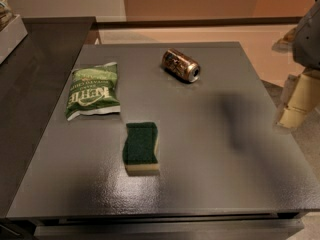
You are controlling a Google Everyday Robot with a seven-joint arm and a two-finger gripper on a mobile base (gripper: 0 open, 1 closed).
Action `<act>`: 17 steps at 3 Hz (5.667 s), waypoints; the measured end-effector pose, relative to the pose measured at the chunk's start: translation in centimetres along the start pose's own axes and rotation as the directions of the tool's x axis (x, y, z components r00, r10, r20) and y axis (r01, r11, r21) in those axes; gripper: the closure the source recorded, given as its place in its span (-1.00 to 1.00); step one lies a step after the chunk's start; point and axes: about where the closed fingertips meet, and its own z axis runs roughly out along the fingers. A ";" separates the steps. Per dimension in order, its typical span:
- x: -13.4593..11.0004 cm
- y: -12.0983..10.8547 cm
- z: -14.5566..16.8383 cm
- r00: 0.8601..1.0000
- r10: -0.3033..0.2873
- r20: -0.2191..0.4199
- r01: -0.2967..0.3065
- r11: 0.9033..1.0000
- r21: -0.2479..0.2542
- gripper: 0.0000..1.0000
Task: Place orange can upright
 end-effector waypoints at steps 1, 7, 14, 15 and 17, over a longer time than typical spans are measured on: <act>0.0 0.0 0.0 1.000 0.000 0.000 0.000 1.000 0.000 -1.00; -13.2 -10.1 4.3 0.649 -0.760 0.047 0.758 0.650 0.053 -1.00; -13.4 -14.1 10.2 -0.074 -0.997 -0.030 0.995 -0.072 -0.066 -1.00; -13.4 -14.2 11.0 -0.234 -0.972 -0.023 0.970 -0.232 -0.074 -1.00; -12.9 -14.1 12.5 -0.443 -0.896 0.003 0.896 -0.443 -0.018 -1.00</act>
Offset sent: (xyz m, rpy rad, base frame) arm 0.0187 0.0203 0.0019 0.0027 -0.0099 0.2149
